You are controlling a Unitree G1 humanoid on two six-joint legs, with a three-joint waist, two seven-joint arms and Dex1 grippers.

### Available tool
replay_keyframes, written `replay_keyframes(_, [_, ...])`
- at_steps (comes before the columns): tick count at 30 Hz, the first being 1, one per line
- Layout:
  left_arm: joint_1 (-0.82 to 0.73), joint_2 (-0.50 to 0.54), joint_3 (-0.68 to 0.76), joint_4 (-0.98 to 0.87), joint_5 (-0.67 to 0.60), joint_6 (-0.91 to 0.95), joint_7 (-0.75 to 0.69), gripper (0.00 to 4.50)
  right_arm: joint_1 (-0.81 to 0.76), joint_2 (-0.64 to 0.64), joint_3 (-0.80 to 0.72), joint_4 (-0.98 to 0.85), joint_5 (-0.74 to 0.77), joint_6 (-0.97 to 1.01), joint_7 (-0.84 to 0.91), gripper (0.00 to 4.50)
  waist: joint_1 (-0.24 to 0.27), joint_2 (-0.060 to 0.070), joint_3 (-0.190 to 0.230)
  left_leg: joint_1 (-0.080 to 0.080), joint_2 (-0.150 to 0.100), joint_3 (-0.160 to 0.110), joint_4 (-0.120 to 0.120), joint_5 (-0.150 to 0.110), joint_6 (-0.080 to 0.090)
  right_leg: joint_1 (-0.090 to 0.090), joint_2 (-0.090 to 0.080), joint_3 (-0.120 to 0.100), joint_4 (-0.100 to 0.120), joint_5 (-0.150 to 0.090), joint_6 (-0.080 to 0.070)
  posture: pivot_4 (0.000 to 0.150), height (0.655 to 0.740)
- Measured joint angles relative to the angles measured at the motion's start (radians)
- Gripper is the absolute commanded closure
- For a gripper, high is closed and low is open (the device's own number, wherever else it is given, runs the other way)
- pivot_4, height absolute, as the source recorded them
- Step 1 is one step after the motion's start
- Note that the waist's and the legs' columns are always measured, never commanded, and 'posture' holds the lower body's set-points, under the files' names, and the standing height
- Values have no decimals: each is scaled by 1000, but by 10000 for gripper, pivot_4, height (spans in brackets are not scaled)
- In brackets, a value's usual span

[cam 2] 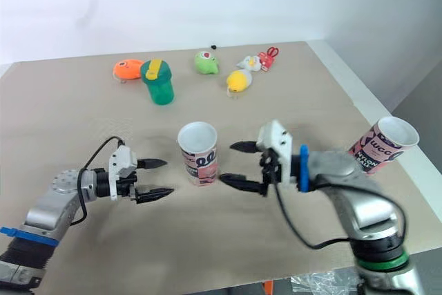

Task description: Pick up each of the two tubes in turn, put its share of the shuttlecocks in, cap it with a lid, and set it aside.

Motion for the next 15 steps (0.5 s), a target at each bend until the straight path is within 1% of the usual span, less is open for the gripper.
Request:
replay_keyframes(3, [-23,-19,-24,-61,-22,38,-6,0,23,75,76,88,-82,-118,-50,485,2,-2,2,-1,-1,0,1,0,-3,0,-2,0,0,0,3,1500,7400])
replay_keyframes(6, [-34,-59,-47,-98,-29,60,5,0,23,108,122,149,-134,-186,-70,485,2,-3,3,-2,-2,0,1,0,-4,0,-2,0,-1,0,3,1500,7400])
replay_keyframes(10, [-38,-83,-72,-132,-30,96,24,0,10,150,173,208,-175,-236,-85,485,1,-3,3,-1,-1,0,1,0,-4,0,-1,0,0,-1,3,1500,7400])
replay_keyframes(15, [-39,-83,-73,-135,-30,109,27,0,2,177,181,246,-191,-267,-89,485,2,-4,4,-1,-1,-1,1,0,-4,0,0,0,0,0,2,1500,7400])
